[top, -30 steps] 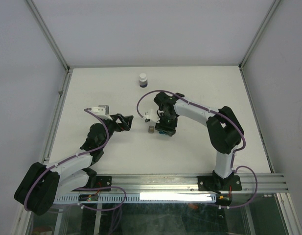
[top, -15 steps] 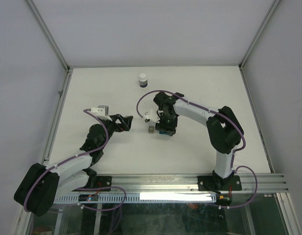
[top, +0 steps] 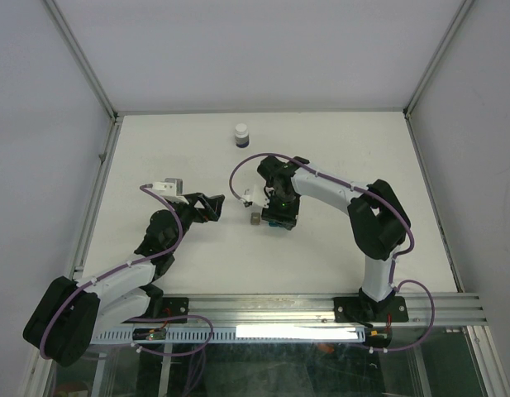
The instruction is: Sort the pills into containers
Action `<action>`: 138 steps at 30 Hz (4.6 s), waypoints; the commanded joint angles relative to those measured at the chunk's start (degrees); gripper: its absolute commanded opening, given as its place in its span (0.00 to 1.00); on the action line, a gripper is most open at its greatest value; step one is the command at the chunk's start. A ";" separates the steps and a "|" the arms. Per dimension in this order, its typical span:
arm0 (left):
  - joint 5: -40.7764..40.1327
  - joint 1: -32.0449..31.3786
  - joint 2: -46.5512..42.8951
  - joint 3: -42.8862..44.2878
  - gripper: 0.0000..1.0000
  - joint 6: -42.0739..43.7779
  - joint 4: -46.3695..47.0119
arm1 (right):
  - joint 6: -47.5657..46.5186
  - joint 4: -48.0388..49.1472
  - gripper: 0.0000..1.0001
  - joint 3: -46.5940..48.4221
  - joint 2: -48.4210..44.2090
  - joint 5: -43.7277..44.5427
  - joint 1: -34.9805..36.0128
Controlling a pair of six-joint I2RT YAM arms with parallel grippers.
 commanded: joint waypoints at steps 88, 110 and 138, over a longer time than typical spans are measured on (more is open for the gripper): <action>0.37 1.27 -1.85 -1.45 0.99 -0.77 4.71 | 3.27 -0.83 0.00 2.27 -1.38 4.25 3.69; 0.33 1.50 -2.15 -1.67 0.99 -0.90 4.84 | 3.67 -0.24 0.00 2.44 -1.18 4.95 2.59; 8.93 1.98 7.67 17.38 0.99 -9.83 -27.51 | 26.38 51.01 0.00 -25.96 -44.05 -57.02 -22.18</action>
